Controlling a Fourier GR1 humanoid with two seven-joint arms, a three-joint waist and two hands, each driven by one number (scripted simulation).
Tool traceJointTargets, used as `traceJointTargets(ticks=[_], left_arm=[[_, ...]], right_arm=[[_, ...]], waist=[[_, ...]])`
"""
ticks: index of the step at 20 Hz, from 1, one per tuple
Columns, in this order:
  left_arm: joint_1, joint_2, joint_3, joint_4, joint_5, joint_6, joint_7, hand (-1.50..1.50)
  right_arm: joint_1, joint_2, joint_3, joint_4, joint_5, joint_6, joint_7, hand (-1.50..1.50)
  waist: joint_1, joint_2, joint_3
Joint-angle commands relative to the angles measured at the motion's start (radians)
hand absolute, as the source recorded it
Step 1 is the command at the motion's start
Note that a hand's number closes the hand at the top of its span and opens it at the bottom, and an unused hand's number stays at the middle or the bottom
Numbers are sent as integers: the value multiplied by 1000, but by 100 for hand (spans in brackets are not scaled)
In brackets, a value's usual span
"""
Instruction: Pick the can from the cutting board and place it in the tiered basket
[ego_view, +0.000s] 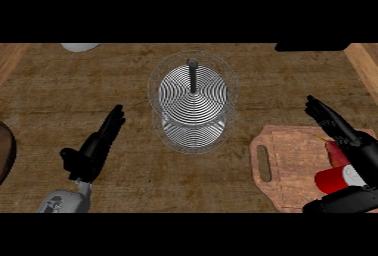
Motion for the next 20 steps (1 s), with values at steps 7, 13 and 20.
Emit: traceJointTargets(ticks=[7,13,20], left_arm=[[-7,7,7,10,3,-13,17,0],[-5,29,50,3,31,-45,9,0],[-59,-53,25,51,-47,-7,8,0]], right_arm=[[-24,-551,-66,-195,282,257,230,-150],[29,-661,-89,-393,244,395,403,-150],[151,-546,-190,-500,285,462,518,-150]], waist=[[-16,-5,-6],[-4,-1,-1],[0,3,1]])
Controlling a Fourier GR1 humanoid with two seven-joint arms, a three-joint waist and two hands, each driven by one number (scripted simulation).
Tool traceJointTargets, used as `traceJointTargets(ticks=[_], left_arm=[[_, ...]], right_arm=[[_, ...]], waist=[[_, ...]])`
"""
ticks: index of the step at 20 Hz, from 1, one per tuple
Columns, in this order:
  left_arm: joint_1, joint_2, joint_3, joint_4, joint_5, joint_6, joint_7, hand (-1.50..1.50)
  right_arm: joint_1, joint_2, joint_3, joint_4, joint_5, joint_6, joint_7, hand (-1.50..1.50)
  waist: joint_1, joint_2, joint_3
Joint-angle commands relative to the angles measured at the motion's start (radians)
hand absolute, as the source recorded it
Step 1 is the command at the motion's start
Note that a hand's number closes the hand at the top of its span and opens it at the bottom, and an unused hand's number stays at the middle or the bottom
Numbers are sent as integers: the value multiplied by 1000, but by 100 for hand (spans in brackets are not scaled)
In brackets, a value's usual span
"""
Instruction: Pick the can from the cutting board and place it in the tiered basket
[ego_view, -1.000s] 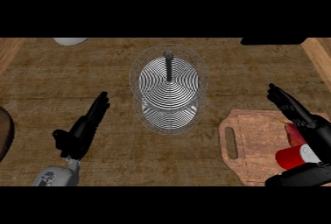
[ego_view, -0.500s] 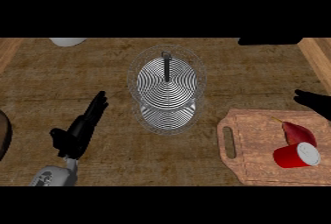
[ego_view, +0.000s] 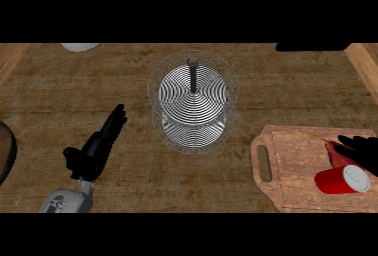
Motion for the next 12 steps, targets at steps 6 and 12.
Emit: traceJointTargets(ticks=[6,12], left_arm=[[0,2,21,-45,-9,-42,39,0],[13,-22,31,-31,-35,-38,17,0]], right_arm=[[89,201,6,-61,266,-28,83,-150],[135,246,54,23,417,26,69,-150]], waist=[[12,3,2],[13,4,1]])
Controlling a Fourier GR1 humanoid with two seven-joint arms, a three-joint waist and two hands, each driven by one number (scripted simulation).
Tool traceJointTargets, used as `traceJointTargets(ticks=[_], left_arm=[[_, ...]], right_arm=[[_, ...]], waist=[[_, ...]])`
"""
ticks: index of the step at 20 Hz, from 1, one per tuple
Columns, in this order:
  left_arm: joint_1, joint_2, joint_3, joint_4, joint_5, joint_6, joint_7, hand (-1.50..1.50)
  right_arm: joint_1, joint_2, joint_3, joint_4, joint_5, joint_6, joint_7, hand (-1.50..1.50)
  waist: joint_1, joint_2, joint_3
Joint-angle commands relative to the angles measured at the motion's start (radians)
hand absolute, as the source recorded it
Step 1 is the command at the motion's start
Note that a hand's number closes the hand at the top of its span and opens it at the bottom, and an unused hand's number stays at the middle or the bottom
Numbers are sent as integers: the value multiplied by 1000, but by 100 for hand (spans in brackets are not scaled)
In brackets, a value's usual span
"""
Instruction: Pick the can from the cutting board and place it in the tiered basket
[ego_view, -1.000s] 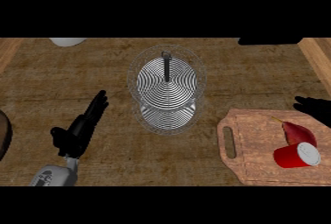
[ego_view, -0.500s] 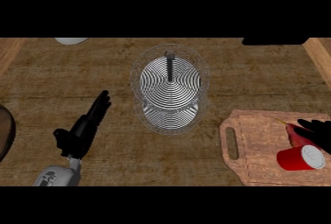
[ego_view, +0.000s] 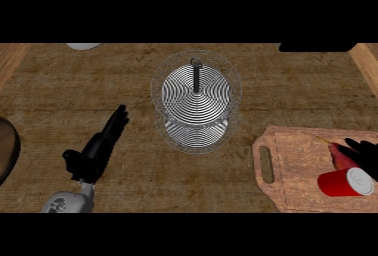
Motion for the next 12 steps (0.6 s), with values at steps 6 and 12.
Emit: traceJointTargets(ticks=[6,12], left_arm=[[38,22,44,13,-1,-81,-46,0],[10,-27,56,63,-48,-59,-57,0]], right_arm=[[-5,184,114,171,236,-34,-113,-150],[-43,261,52,245,284,19,-117,-150]], waist=[[8,1,0],[4,1,0]])
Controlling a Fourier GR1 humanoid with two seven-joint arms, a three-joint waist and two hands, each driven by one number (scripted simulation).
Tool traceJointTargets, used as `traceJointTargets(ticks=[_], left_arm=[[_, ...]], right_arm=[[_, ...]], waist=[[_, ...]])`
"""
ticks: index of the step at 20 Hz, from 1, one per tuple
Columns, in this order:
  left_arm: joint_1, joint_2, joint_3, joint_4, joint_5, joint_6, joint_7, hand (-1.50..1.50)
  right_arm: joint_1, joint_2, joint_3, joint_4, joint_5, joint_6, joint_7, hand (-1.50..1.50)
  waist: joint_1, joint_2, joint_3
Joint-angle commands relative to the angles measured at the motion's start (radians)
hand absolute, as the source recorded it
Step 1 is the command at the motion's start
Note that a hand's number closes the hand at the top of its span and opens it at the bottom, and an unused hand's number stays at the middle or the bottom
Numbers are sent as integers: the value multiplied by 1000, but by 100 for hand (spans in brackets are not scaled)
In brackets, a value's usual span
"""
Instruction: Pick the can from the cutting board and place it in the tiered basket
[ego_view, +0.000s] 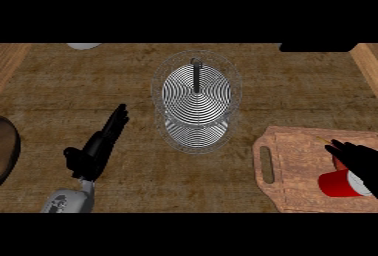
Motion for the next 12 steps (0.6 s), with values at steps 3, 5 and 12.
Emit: traceJointTargets(ticks=[3,5,12], left_arm=[[3,8,42,9,11,-42,2,0],[11,-14,30,-37,-22,-26,45,0],[-3,-30,52,-29,-41,-36,44,0]], right_arm=[[81,26,-43,133,127,-85,-169,-150],[-6,78,-62,122,103,33,-123,-150],[25,92,-92,269,217,-49,-300,-150]], waist=[[-5,-1,0],[0,-1,0],[-2,0,0]])
